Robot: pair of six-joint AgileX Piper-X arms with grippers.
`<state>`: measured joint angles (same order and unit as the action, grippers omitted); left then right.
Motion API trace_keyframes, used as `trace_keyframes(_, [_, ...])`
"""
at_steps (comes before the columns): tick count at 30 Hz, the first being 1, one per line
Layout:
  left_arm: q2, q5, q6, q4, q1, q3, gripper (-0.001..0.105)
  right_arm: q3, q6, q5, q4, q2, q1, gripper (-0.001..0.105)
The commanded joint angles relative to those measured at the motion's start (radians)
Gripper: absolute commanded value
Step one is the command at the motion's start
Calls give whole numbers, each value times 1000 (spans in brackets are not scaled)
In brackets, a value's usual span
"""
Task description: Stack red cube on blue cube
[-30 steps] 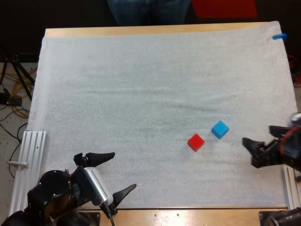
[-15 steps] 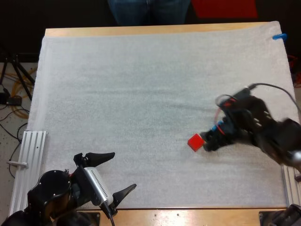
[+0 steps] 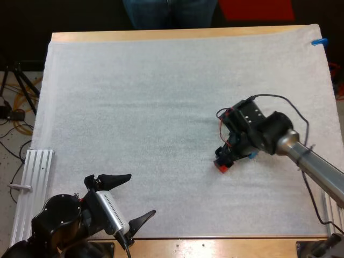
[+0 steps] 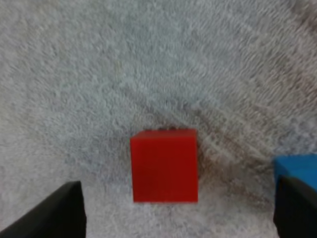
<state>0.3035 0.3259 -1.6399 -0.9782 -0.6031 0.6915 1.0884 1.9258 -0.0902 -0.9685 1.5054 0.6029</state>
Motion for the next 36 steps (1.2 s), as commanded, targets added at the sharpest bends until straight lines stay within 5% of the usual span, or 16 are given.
trace_keyframes(1, [1,-8,-1,11,-2,5,87,7,16,-19,14,14,0,74])
trace_keyframes(23, [1,-8,-1,11,-2,5,87,7,1,-64,29,232,8,73])
trace_keyframes(25, [1,-8,-1,11,-2,5,87,7,-3,-60,38,239,8,68])
trace_keyframes(30, [1,-8,-1,11,-2,5,87,12,-19,-42,56,239,8,34])
trace_keyframes(36, [1,-8,-1,11,-2,5,87,34,-41,-3,39,226,8,28])
